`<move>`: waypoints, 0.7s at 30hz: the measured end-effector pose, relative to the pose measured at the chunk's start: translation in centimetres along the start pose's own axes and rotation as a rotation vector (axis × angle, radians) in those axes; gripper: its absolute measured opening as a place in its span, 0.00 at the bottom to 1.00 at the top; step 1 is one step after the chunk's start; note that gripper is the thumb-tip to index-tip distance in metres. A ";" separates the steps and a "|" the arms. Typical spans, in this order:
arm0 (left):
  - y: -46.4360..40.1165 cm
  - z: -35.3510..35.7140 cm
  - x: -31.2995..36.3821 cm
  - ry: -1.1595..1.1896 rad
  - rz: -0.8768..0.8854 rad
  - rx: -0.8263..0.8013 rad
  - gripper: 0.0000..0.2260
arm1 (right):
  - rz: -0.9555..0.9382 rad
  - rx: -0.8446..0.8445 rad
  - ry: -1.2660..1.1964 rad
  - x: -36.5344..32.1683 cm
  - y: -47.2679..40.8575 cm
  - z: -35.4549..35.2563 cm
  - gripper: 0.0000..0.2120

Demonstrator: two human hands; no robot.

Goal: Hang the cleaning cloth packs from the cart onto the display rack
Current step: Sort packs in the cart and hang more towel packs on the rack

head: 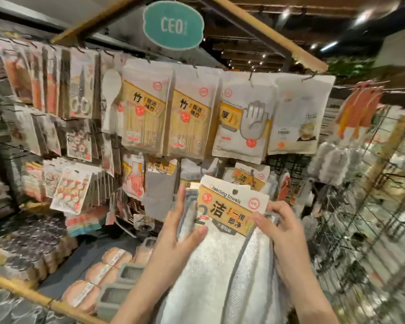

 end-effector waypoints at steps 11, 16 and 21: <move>-2.6 3.6 -0.2 -0.046 0.081 -0.207 0.36 | -0.052 0.232 0.112 0.3 0.4 -2.1 0.24; -3.0 5.2 0.2 -0.001 0.083 -0.200 0.36 | -0.125 0.174 0.210 -0.6 -0.2 -3.8 0.23; -3.1 7.2 1.1 -0.067 0.110 -0.260 0.25 | -0.084 0.165 0.094 -0.6 -1.0 -6.2 0.18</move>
Point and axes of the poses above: each hand's wrist, its own y-axis away from the middle knuckle, its own z-axis out of the palm, x = y × z, the point moved 6 cm from there along -y, towards the middle knuckle, and after that the axes turned 12 degrees about -y, right-handed, at the moved point
